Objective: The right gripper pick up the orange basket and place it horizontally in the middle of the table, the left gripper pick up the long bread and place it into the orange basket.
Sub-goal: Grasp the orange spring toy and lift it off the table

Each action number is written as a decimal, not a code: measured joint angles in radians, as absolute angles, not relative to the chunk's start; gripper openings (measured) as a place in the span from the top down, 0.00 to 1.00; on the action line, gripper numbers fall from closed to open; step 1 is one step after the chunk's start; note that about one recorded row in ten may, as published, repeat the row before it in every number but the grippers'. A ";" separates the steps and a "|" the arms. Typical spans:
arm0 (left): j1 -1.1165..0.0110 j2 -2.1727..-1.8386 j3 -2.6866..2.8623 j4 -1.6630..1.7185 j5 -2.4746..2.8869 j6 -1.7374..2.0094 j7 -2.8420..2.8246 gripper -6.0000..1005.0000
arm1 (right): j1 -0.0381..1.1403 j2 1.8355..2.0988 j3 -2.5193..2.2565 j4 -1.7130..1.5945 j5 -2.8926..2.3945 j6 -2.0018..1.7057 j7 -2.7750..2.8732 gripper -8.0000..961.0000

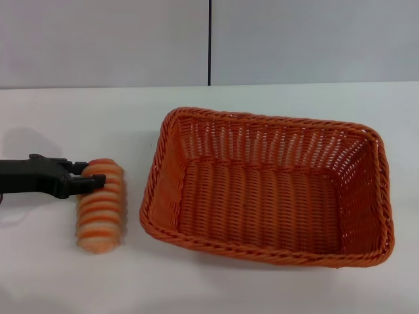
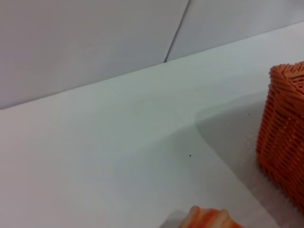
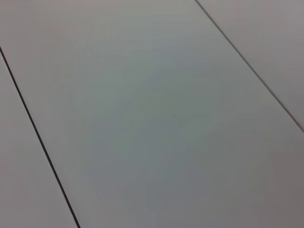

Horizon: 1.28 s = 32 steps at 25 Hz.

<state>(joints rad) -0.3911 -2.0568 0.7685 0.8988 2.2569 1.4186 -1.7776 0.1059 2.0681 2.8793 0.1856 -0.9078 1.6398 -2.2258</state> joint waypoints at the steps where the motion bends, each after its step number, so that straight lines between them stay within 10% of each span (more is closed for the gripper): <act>1: -0.391 -2.057 0.768 0.899 2.256 1.419 -1.770 0.45 | 0.106 2.068 2.879 0.186 -0.908 1.640 -2.226 0.47; 32: -0.367 -2.058 0.754 0.899 2.165 1.416 -1.727 0.71 | 0.106 2.071 2.879 0.179 -0.908 1.635 -2.226 0.48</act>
